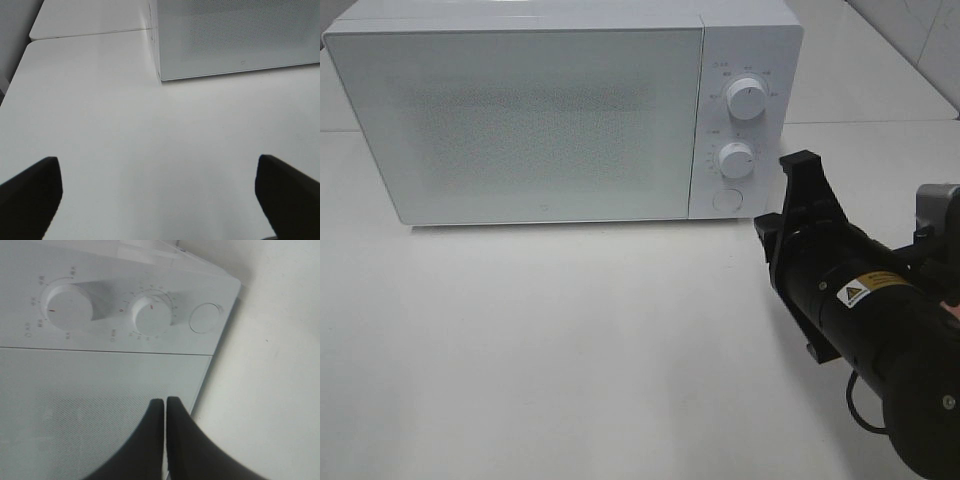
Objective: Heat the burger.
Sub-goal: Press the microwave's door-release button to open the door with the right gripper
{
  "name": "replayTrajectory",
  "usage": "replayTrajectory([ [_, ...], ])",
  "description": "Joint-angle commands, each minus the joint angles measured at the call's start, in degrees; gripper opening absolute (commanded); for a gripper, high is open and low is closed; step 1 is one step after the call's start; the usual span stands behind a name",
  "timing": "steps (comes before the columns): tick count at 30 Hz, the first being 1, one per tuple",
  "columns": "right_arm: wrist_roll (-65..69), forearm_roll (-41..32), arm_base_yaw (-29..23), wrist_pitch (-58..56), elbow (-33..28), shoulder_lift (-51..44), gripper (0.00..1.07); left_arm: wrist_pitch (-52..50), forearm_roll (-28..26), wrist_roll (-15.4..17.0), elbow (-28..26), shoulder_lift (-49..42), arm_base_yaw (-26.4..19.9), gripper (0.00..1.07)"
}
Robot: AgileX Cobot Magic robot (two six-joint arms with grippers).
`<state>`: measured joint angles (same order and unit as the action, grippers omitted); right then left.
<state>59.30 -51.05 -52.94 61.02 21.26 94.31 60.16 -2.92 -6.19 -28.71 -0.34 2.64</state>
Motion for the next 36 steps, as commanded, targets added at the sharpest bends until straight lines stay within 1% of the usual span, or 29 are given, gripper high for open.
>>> replayTrajectory([
  [1,2.5,-0.1,0.2,-3.0,0.5,-0.1,0.00,-0.5,-0.1,0.0,0.2,-1.3,0.2,0.98],
  [3,3.4,-0.1,0.5,-3.7,0.5,0.4,0.00,-0.5,-0.1,0.0,0.2,-1.3,0.2,0.98],
  [5,5.5,1.9,2.3,-5.8,0.7,1.8,0.00,-0.5,-0.1,0.0,0.2,-1.3,0.2,0.98],
  [6,5.5,1.9,2.3,-5.8,0.7,1.8,0.00,-0.5,-0.1,0.0,0.2,-1.3,0.2,0.98],
  [7,7.4,4.2,3.8,-5.8,0.7,3.1,0.00,-0.5,-0.1,0.0,0.2,-1.3,0.2,0.98],
  [9,8.6,5.5,4.6,-5.8,0.7,3.8,0.00,-0.5,-0.1,0.0,0.2,-1.3,0.2,0.98],
  [11,12.3,9.1,6.9,-5.8,0.7,5.4,0.00,-0.5,-0.1,0.0,0.2,-1.3,0.2,0.98],
  [12,12.3,9.1,6.9,-5.8,0.7,5.4,0.00,-0.5,-0.1,0.0,0.2,-1.3,0.2,0.98],
  [13,13.8,11.1,8.4,-5.8,0.7,6.5,0.00,-0.5,-0.1,0.0,0.2,-1.3,0.2,0.98],
  [15,14.3,11.9,8.9,-5.8,1.0,6.9,0.00,-0.5,-0.1,0.0,0.2,-1.3,0.2,0.98],
  [16,15.4,14.3,10.5,-6.0,1.7,8.1,0.00,-0.5,-0.1,0.0,0.2,-1.3,0.2,0.98],
  [17,15.4,14.3,10.5,-6.0,1.7,8.1,0.00,-0.5,-0.1,0.0,0.2,-1.3,0.2,0.98],
  [19,17.6,17.4,12.7,-6.1,3.1,9.8,0.00,-0.5,-0.1,0.0,0.2,-1.3,0.2,0.98],
  [20,17.6,17.4,12.7,-6.1,3.1,9.8,0.00,-0.5,-0.1,0.0,0.2,-1.3,0.2,0.98],
  [22,18.8,20.5,15.1,-6.2,4.7,11.5,0.00,-0.5,-0.1,0.0,0.2,-1.3,0.2,0.98],
  [23,18.8,20.5,15.1,-6.2,4.7,11.5,0.00,-0.5,-0.1,0.0,0.2,-1.3,0.2,0.98],
  [24,19.7,22.8,16.7,-6.2,6.0,12.8,0.00,-0.5,-0.1,0.0,0.2,-1.3,0.2,0.98],
  [25,19.7,22.8,16.7,-6.2,6.0,12.8,0.00,-0.5,-0.1,0.0,0.2,-1.3,0.2,0.98],
  [26,21.1,25.0,18.3,-6.2,7.4,14.3,0.00,-0.5,-0.1,0.0,0.2,-1.3,0.2,0.98],
  [28,21.5,25.7,18.8,-6.3,8.0,15.0,0.00,-0.5,-0.1,0.0,0.2,-1.3,0.2,0.98],
  [30,22.3,27.7,20.7,-7.4,10.0,16.6,0.00,-0.5,-0.1,0.0,0.2,-1.3,0.2,0.98],
  [31,22.3,27.7,20.7,-7.4,10.0,16.6,0.00,-0.5,-0.1,0.0,0.2,-1.3,0.2,0.98],
  [34,22.6,29.2,23.0,-8.1,13.2,18.7,0.00,-0.5,-0.1,0.0,0.2,-1.3,0.2,0.98],
  [36,22.6,29.6,23.4,-8.5,13.9,19.1,0.00,-0.5,-0.1,0.0,0.2,-1.3,0.2,0.98],
])
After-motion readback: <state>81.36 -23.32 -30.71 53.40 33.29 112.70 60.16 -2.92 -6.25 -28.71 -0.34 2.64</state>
